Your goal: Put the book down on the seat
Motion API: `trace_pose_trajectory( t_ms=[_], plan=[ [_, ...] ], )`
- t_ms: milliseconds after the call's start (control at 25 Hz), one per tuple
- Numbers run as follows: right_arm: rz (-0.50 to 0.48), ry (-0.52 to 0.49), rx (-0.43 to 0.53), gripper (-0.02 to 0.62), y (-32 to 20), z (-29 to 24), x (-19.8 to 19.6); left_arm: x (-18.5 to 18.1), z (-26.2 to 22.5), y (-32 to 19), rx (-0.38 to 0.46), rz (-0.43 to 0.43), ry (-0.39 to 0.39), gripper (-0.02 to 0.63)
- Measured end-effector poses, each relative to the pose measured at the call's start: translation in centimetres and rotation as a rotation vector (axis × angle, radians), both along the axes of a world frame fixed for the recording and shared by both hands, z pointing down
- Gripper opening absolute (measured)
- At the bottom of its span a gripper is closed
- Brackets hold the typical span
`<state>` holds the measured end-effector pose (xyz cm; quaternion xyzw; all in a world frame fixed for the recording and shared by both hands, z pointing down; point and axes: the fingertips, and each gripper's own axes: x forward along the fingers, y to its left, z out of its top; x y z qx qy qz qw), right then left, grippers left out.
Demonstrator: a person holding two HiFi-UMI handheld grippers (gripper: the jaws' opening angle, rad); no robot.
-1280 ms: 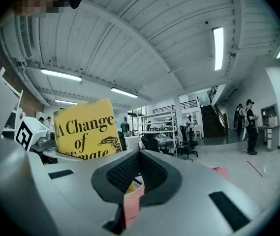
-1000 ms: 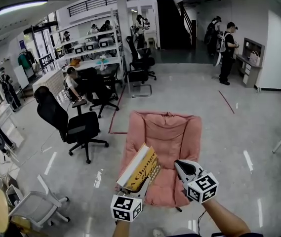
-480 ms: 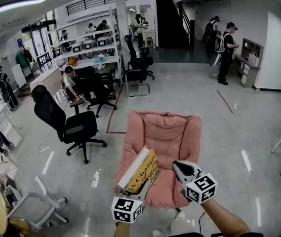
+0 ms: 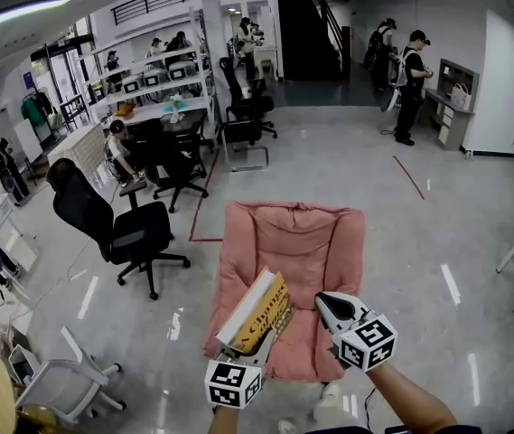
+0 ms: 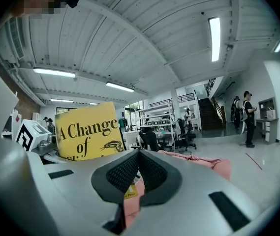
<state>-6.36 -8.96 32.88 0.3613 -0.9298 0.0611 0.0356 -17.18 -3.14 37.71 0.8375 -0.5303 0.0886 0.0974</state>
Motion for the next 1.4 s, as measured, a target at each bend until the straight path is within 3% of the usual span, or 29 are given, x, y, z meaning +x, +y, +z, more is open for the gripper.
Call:
trace_pose_trajectory(
  t_ms=[480,1400],
  plan=[
    [0.001,0.004,-0.061,0.017,-4.6,2.9,3.0,2.8,2.9,-4.7,-0.061,-0.012,-0.004,0.149],
    [0.023,-0.011,-0.172,0.017,-11.3,9.4,5.4,4.6,9.1,-12.1,-0.187,-0.053,-0.075,0.149]
  ],
)
